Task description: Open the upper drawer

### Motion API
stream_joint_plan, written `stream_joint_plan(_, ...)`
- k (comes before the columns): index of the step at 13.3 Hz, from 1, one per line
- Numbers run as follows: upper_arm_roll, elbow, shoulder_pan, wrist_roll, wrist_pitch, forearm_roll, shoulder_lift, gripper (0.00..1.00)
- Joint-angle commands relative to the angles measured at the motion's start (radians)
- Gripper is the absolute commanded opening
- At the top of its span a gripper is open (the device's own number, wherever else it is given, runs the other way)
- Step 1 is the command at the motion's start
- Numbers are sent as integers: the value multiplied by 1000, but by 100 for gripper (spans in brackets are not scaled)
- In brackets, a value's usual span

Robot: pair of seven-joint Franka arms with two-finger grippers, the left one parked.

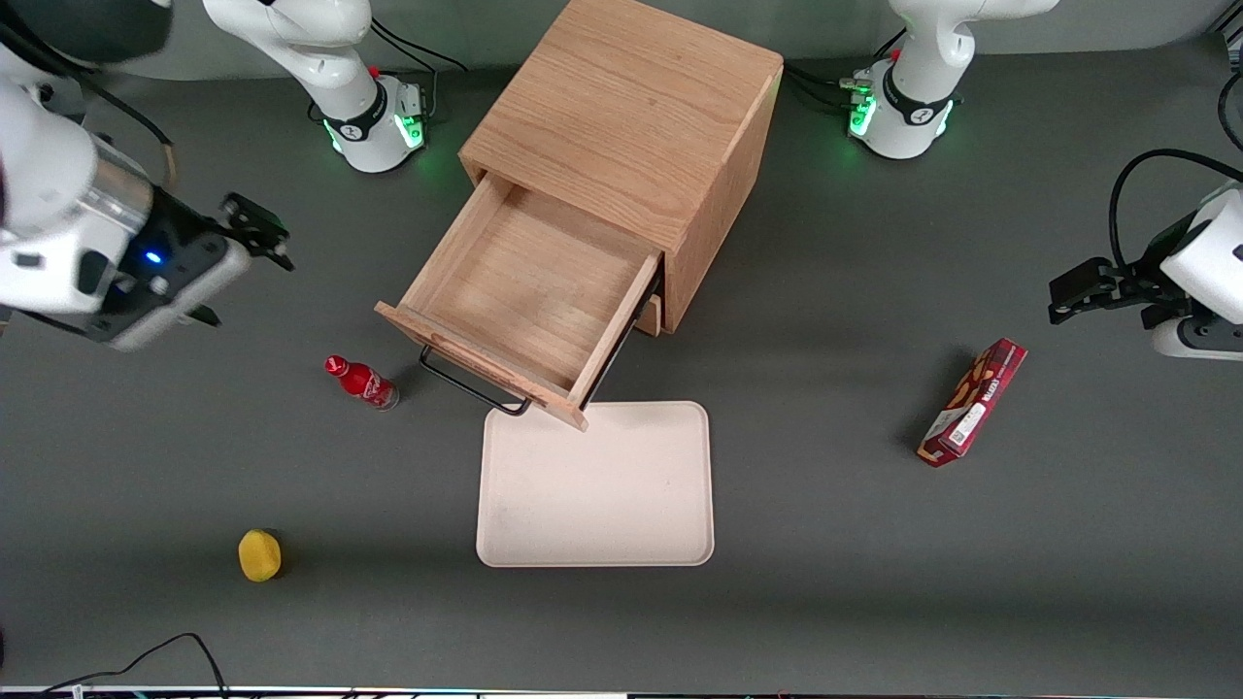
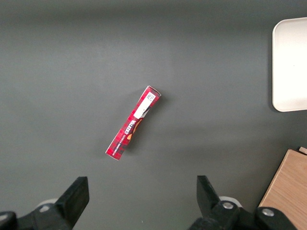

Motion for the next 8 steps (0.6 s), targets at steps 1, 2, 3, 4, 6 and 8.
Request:
stream_joint_plan(1, -4, -366, -132, 12, 131, 119, -349, 100)
stream_joint_plan(2, -7, -397, -166, 17, 133, 140, -395, 100)
stream_joint_plan(3, -8, -394, -187, 24, 119, 142, -397, 100)
stream_joint_plan(4, -19, -386, -212, 21, 96, 142, -393, 99)
stream_joint_plan(6, -19, -353, -264, 17, 27, 139, -365, 97)
stream_joint_plan(8, -19, -348, -272, 24, 31, 143, -361, 100)
